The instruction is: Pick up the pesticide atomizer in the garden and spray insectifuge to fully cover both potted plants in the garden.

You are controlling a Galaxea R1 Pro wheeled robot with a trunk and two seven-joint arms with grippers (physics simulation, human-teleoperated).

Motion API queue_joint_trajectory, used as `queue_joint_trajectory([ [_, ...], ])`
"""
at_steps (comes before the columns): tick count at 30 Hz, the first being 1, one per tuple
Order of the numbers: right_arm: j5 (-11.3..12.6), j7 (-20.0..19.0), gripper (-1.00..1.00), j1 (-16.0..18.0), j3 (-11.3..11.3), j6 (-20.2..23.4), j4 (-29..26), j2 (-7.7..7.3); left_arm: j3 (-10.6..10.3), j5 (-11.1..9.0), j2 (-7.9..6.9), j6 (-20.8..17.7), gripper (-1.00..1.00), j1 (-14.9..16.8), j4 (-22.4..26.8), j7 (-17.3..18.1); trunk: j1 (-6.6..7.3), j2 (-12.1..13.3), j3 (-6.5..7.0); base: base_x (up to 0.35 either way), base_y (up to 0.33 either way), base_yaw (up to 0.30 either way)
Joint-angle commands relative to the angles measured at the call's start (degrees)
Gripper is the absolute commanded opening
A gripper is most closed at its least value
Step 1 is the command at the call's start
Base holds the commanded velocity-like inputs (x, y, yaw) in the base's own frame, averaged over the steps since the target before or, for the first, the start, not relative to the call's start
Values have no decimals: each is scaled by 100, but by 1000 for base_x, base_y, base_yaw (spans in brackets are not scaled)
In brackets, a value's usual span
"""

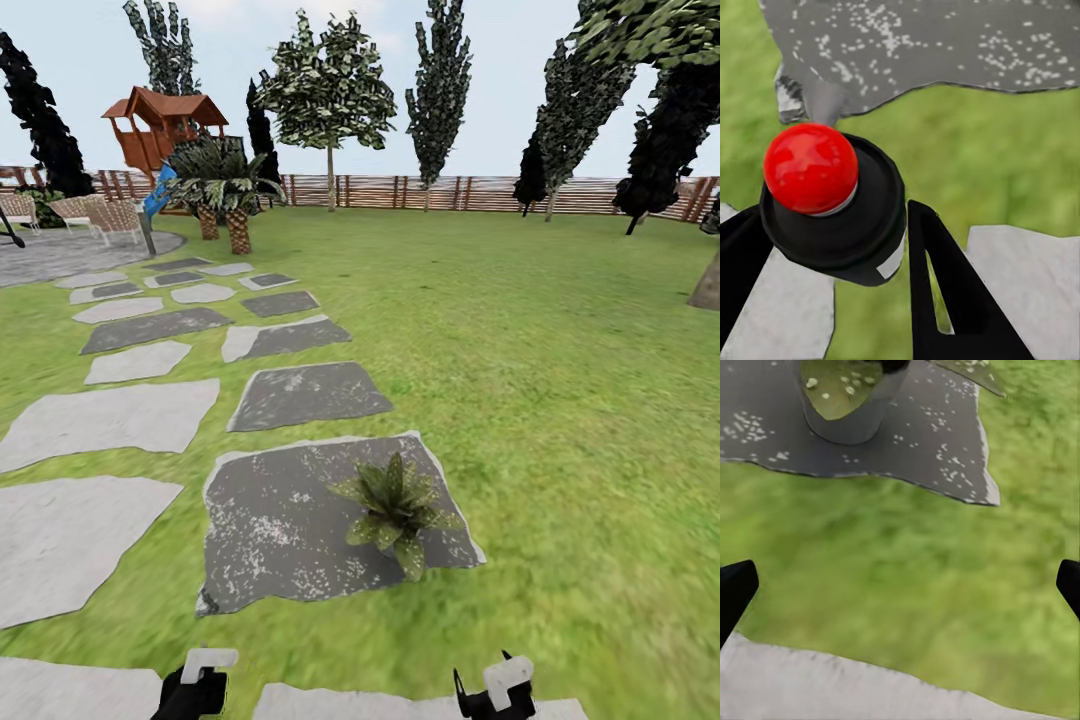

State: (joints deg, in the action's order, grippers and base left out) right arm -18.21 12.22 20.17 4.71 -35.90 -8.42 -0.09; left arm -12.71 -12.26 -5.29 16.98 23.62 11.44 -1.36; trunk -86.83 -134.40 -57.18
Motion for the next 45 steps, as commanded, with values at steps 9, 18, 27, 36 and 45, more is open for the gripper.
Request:
queue_joint_trajectory([
  [9, -31, 78, 100, -4, 39, -3, 15, 204, -44, -48, -6, 30, -100, -47, 11, -14, -1, -2, -5, 173, 271, 90],
  [18, -33, 78, 100, -11, 39, -4, 16, 211, 30, -48, -7, 34, -100, -68, 16, -39, -1, -2, -5, 116, 295, 275],
  [27, -32, 78, 100, -13, 39, -4, 16, 211, 30, -48, 1, 42, -100, -68, 16, -196, -1, -2, -5, 111, 296, 278],
  [36, -30, 78, 100, -13, 39, -4, 14, 211, 23, -40, 1, 43, -100, -68, 16, -198, -1, -2, -5, 172, 279, 251],
  [45, -24, 78, 100, -13, 39, -4, 13, 208, 23, -39, 1, 43, -100, -68, 16, -193, -1, -2, -5, 289, 195, 9],
])
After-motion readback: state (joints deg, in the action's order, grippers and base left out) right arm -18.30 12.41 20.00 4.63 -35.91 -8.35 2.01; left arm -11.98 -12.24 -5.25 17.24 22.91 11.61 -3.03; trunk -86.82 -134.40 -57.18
